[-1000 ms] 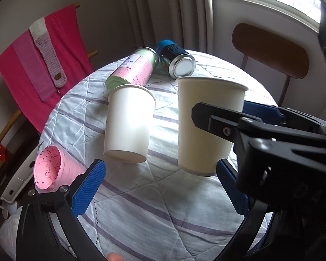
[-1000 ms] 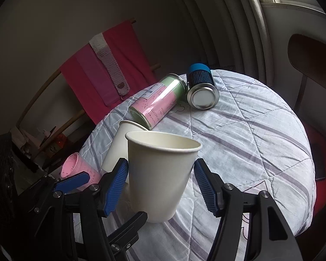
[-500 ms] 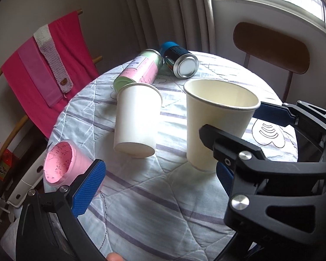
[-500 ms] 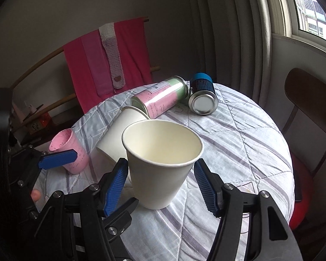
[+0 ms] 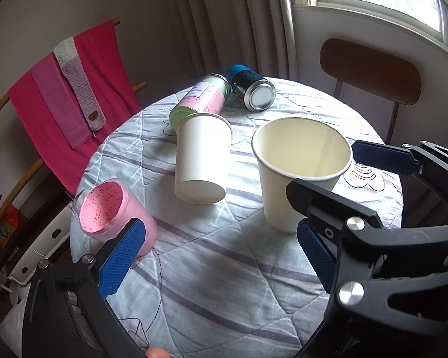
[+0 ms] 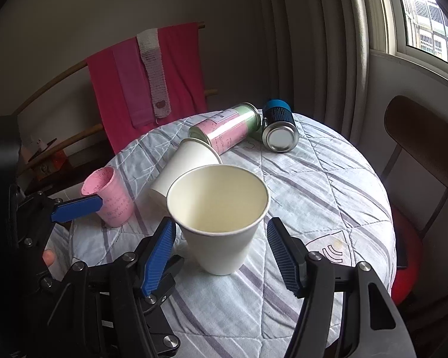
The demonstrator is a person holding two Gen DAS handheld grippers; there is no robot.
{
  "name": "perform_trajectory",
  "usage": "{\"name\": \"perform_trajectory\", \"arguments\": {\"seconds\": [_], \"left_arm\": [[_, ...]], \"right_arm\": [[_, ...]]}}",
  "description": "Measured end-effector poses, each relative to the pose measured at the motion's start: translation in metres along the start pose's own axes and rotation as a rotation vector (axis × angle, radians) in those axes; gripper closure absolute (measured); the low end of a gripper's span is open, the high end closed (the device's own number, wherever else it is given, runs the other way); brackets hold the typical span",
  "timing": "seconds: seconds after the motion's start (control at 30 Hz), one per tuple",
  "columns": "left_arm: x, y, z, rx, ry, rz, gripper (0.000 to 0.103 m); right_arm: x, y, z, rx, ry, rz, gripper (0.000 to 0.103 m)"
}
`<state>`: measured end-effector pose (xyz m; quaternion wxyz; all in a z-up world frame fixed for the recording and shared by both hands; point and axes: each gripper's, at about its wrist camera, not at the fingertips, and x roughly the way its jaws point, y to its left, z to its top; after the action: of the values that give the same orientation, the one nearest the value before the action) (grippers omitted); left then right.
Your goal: Flip cup upright
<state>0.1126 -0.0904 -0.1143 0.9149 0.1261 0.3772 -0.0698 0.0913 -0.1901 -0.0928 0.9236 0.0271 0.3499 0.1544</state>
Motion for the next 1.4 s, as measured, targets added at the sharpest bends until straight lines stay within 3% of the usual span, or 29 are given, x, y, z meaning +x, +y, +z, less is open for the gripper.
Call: {"name": "perform_trajectory", "arguments": {"seconds": [0.07, 0.37, 0.6, 0.7, 0.93, 1.1, 1.27, 1.4], "left_arm": [[-0.005, 0.002, -0.002, -0.002, -0.009, 0.000, 0.000], [-0.047, 0.016, -0.009, -0.017, -0.080, -0.015, 0.000], [-0.095, 0.039, -0.019, -0.094, -0.190, -0.015, 0.000], [-0.115, 0.046, -0.022, -0.129, -0.243, -0.003, 0.000], [-0.147, 0.056, -0.031, -0.180, -0.312, 0.013, 0.000], [-0.161, 0.066, -0.035, -0.227, -0.323, 0.015, 0.000], [-0.170, 0.070, -0.036, -0.238, -0.324, 0.027, 0.000], [-0.175, 0.074, -0.037, -0.257, -0.345, 0.032, 0.000]], "right_arm": [[-0.005, 0.004, 0.000, -0.006, -0.013, -0.014, 0.026], [-0.033, 0.017, 0.002, -0.010, -0.018, -0.040, 0.024], [-0.076, 0.035, 0.002, -0.018, -0.087, -0.081, 0.023], [-0.101, 0.046, 0.001, -0.024, -0.166, -0.144, 0.021], [-0.145, 0.066, -0.001, -0.058, -0.344, -0.409, 0.014], [-0.148, 0.061, -0.001, -0.012, -0.288, -0.474, 0.014], [-0.142, 0.059, -0.005, 0.037, -0.196, -0.413, 0.014], [-0.146, 0.063, -0.006, 0.033, -0.197, -0.390, 0.014]]}}
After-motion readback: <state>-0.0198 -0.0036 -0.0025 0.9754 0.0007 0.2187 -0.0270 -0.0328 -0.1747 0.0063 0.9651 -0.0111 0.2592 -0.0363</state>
